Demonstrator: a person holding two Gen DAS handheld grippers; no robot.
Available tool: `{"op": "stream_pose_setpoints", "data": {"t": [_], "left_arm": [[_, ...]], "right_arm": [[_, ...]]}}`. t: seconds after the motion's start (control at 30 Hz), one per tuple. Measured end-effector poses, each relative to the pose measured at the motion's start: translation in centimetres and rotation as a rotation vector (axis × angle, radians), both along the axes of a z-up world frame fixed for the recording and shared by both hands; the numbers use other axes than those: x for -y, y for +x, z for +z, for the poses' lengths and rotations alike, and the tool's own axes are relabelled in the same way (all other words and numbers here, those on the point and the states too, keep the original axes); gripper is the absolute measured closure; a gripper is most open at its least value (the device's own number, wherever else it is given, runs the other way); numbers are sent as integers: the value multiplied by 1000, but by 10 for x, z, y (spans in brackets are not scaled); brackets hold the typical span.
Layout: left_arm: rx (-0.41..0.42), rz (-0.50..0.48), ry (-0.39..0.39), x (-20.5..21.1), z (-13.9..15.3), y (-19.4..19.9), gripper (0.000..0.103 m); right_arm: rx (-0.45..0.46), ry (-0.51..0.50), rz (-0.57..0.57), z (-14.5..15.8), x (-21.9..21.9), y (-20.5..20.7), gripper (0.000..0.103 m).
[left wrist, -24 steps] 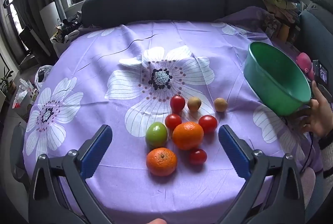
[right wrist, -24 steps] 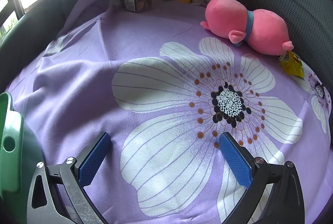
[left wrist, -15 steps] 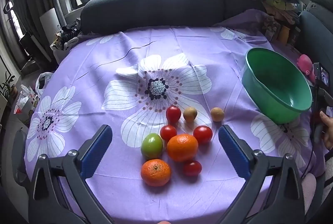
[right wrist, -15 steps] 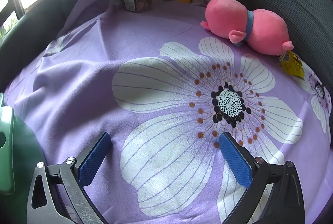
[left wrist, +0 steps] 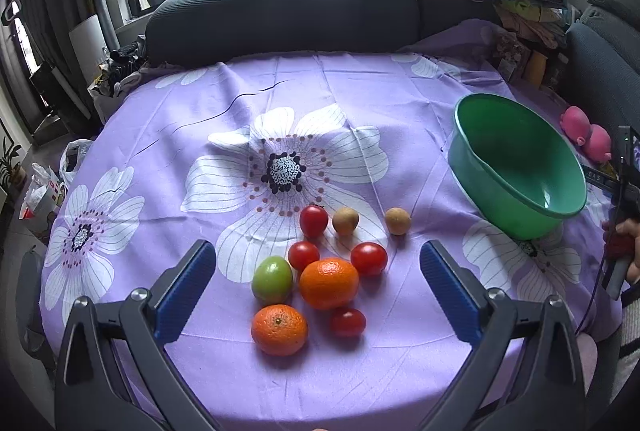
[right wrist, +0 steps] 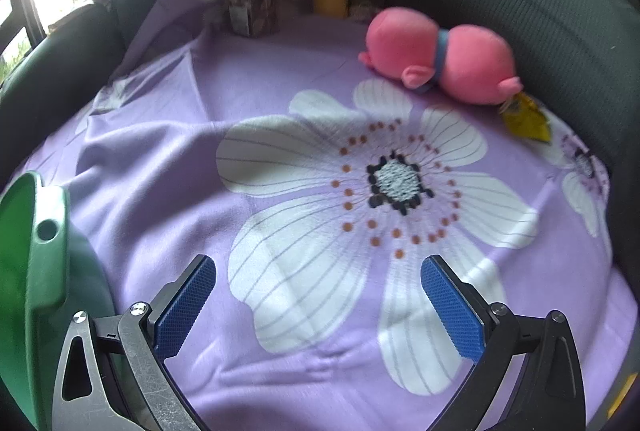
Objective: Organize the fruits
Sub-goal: 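Move the left tool toward the small mandarin in the fruit cluster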
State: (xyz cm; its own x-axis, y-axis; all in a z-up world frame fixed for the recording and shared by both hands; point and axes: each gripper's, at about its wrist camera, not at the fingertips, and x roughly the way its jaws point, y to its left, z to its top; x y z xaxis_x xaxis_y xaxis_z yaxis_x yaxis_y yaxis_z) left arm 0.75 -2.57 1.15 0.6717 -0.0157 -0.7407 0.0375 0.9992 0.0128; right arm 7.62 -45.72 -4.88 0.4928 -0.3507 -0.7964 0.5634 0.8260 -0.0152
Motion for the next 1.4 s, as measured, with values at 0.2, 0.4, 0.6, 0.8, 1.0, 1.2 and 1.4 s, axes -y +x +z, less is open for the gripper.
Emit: {"op": "stream_pose_setpoints", "data": {"t": [0.2, 0.4, 0.6, 0.8, 1.0, 1.2, 1.4], "left_arm": [[-5, -9, -43, -4, 1, -8, 1], [9, 2, -51, -11, 6, -19, 1], [2, 47, -73, -28, 3, -27, 1], [-23, 68, -74, -41, -5, -32, 1], [-40, 79, -79, -51, -12, -33, 1], [-45, 65, -143, -60, -16, -33, 1], [-67, -7, -304, -73, -24, -35, 1]], "right_arm": [[156, -158, 135, 69, -57, -55, 0], [241, -21, 601, 105, -161, -67, 0], [183, 4, 913, 90, -252, -75, 0], [104, 51, 983, 63, -295, -72, 0], [65, 83, 1010, 55, -319, -69, 0], [44, 80, 1025, 51, -329, -65, 0], [22, 109, 1017, 42, -330, -64, 0]]}}
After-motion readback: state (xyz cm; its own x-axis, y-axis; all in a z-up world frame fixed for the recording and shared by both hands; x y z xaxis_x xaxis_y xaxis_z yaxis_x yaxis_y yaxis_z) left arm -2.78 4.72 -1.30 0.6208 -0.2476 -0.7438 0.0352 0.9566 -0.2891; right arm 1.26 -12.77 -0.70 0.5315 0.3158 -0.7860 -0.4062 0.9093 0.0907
